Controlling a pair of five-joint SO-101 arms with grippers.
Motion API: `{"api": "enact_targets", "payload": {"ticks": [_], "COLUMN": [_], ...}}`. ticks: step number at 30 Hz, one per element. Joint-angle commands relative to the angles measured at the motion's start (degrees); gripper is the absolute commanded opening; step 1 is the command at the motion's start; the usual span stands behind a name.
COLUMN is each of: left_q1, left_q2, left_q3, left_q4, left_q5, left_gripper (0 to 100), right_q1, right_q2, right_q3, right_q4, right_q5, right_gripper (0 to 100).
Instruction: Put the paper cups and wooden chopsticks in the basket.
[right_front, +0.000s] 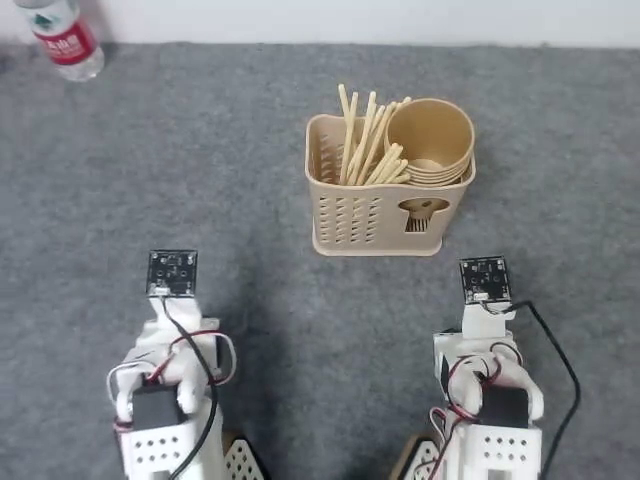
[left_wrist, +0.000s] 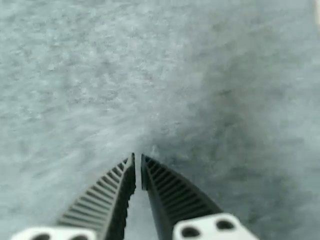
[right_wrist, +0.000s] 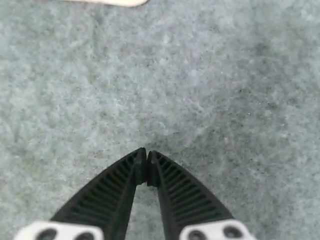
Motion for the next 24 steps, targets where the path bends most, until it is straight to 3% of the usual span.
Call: {"api": "enact_targets", "payload": {"ticks": [1, 24], "left_q1": [1.2, -1.2], "left_q2": [-0.6, -0.7], "left_q3": [-0.3, -0.3], "left_q4": [-1.1, -1.1], "left_q5": [6.5, 6.7], "left_gripper": [1, 1], "right_q1": [0.0, 0.3], "right_q2": [-0.7, -0.7], "right_q3": [1.1, 1.1], "right_q4": [0.2, 0.1], "right_q5": [-0.5, -0.3], "right_gripper": [0.6, 0.6]}}
